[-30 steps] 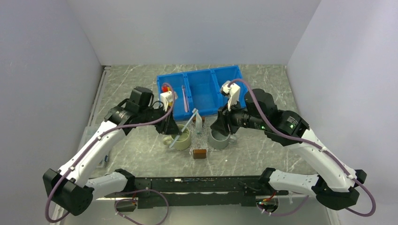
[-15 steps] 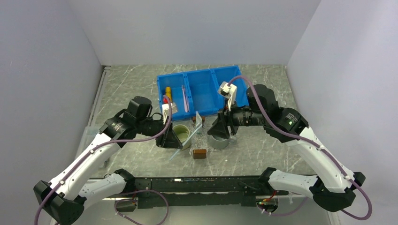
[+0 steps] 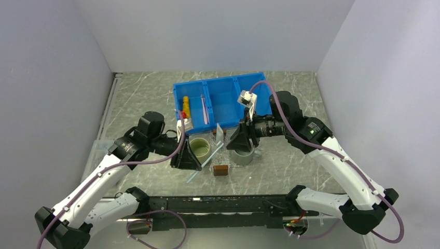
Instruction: Prepare toiletry sets of a toothbrush and toothpaste on the tray
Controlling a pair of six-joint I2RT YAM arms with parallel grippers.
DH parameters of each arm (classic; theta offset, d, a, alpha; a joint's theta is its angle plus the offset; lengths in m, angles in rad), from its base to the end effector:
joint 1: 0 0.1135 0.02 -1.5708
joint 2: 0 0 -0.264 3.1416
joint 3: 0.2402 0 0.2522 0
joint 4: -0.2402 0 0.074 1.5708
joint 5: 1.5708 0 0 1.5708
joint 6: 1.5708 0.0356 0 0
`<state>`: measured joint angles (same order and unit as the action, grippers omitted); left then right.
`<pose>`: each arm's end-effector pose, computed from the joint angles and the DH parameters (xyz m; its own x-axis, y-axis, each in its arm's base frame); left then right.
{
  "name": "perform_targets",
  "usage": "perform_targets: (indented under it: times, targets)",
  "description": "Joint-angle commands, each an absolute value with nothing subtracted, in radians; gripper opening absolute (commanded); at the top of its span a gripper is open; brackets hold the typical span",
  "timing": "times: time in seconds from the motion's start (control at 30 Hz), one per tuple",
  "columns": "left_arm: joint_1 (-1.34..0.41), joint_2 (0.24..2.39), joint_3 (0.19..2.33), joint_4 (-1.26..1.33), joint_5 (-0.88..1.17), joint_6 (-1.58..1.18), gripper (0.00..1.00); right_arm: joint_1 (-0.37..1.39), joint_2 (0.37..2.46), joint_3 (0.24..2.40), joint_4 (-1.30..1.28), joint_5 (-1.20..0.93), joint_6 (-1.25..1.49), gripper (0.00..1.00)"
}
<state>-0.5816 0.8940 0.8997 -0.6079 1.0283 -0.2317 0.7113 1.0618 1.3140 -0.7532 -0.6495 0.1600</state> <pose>0.1298 -0.1218 0.3284 -0.6612 0.2929 -0.6907 0.7413 0.1140 -0.6614 0.1400 0.1491 0.4141 -0.5060 -0.2686 -0.8196 -0.8520 0.3037 0.4265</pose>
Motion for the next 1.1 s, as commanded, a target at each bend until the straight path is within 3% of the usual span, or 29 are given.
perform_targets:
  times: [0.0,0.53,1.07]
  targets:
    - [-0.584,0.879,0.887,-0.532,1.114,-0.241,0.0,0.689,1.072,1.298,-0.622,-0.776,0.179,0.52]
    - [-0.584,0.885,0.885,-0.507,1.155,-0.244,0.0,0.687,1.148,1.273,-0.537,-0.947,0.205,0.52]
    - [-0.584,0.88,0.878,-0.502,1.158,-0.249,0.0,0.689,1.159,1.25,-0.491,-0.991,0.231,0.31]
